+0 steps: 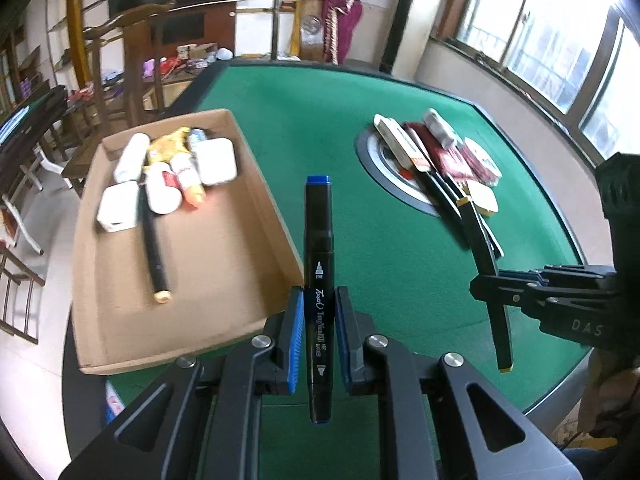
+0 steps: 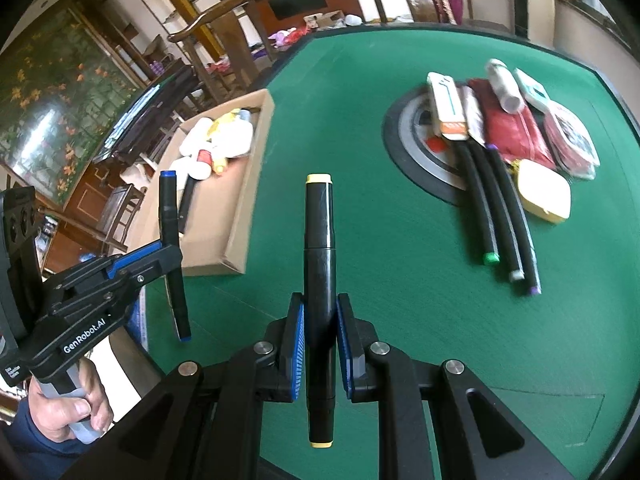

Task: Organize objects
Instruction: 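Carry both black markers over to the cardboard tray with both tools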

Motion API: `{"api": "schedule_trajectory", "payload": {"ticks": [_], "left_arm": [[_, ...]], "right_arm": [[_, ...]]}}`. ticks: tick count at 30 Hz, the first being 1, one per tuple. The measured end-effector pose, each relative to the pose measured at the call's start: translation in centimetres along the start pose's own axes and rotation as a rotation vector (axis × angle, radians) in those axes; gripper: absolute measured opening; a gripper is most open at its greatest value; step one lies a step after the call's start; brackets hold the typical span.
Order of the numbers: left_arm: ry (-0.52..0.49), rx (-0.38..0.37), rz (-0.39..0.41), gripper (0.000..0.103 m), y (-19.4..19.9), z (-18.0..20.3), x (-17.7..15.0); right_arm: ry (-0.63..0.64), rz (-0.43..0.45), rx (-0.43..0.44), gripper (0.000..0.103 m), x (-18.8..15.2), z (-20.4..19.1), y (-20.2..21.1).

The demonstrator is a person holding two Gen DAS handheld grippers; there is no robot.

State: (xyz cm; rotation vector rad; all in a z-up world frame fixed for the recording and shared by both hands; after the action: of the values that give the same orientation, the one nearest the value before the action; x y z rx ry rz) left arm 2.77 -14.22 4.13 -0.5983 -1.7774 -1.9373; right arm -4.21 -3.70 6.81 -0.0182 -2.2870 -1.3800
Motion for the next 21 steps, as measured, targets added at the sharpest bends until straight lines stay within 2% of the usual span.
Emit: {"api": "schedule_trajectory", "payload": {"ticks": [10, 21], "left_arm": [[0.109, 0.063, 0.058, 0.015, 2.9, -7.1, 0.8], [0.203, 0.087, 0.051, 0.015, 2.9, -14.4, 1.1]], "right_arm": [[0.08, 0.007, 0.048, 0.017, 3.2, -6.2, -1.1], [0.156, -0.015, 0.1, 0.017, 6.6, -14.0, -5.3]]}}
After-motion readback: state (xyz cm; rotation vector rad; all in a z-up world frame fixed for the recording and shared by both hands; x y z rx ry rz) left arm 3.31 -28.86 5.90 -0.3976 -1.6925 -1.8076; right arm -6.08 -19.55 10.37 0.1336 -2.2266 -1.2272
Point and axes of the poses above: each gripper's, at about its wrist camera, not at the fingertips, and y roughly against the way its jaws point, z to its right, x to its top, the point moved 10 cm from there along -y, roughly the way its jaws point, and after that the axes turned 7 degrees about -y, right-handed, at the moved point
